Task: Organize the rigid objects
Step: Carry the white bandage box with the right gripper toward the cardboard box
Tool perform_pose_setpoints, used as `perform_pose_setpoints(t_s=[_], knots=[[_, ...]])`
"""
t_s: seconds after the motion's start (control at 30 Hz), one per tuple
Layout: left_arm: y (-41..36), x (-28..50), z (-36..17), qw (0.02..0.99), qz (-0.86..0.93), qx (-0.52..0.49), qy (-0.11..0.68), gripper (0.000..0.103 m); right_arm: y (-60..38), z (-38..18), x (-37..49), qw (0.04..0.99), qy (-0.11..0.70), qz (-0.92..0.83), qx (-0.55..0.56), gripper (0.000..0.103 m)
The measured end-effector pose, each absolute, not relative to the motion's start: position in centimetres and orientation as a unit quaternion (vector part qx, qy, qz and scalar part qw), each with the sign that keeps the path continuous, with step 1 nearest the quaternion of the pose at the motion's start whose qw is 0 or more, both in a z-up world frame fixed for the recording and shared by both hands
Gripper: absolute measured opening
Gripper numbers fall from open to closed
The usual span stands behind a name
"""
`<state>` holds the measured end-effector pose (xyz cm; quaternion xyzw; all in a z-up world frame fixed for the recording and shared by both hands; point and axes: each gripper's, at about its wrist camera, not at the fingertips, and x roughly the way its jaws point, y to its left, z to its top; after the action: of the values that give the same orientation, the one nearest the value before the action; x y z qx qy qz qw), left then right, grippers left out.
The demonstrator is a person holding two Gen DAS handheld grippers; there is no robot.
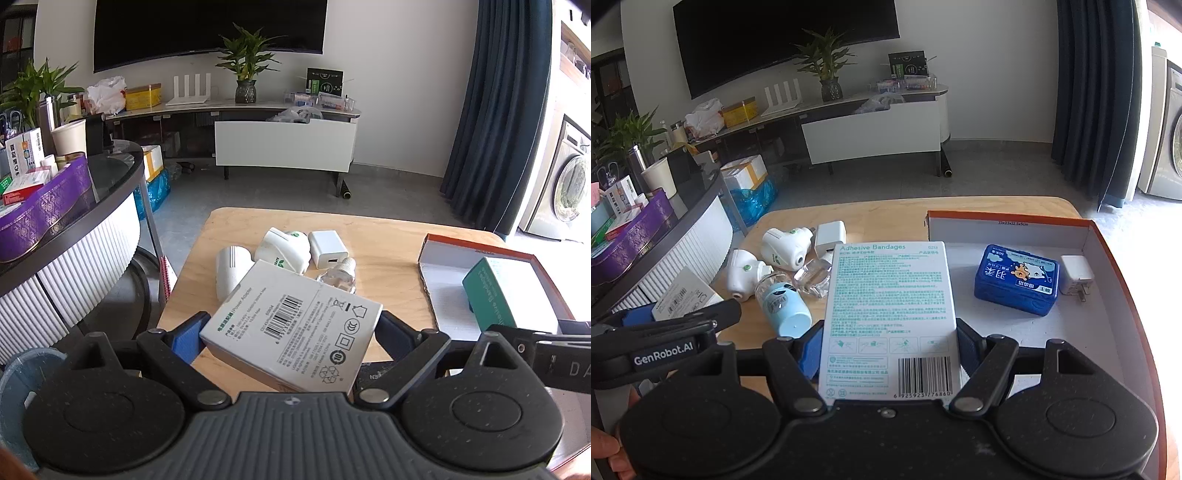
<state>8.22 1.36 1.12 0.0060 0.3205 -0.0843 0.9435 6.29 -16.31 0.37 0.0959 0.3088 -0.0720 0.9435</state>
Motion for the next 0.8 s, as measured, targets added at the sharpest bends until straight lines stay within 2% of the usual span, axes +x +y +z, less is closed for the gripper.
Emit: perform_pose_setpoints(t_s=[0.8], knots=[[-1.8,6.5,1.7,0.942,-0.120,0.028,0.312,0.097,-18.8,1.0,2.6,0.946,0.291,-0.095,0.107,0.084]])
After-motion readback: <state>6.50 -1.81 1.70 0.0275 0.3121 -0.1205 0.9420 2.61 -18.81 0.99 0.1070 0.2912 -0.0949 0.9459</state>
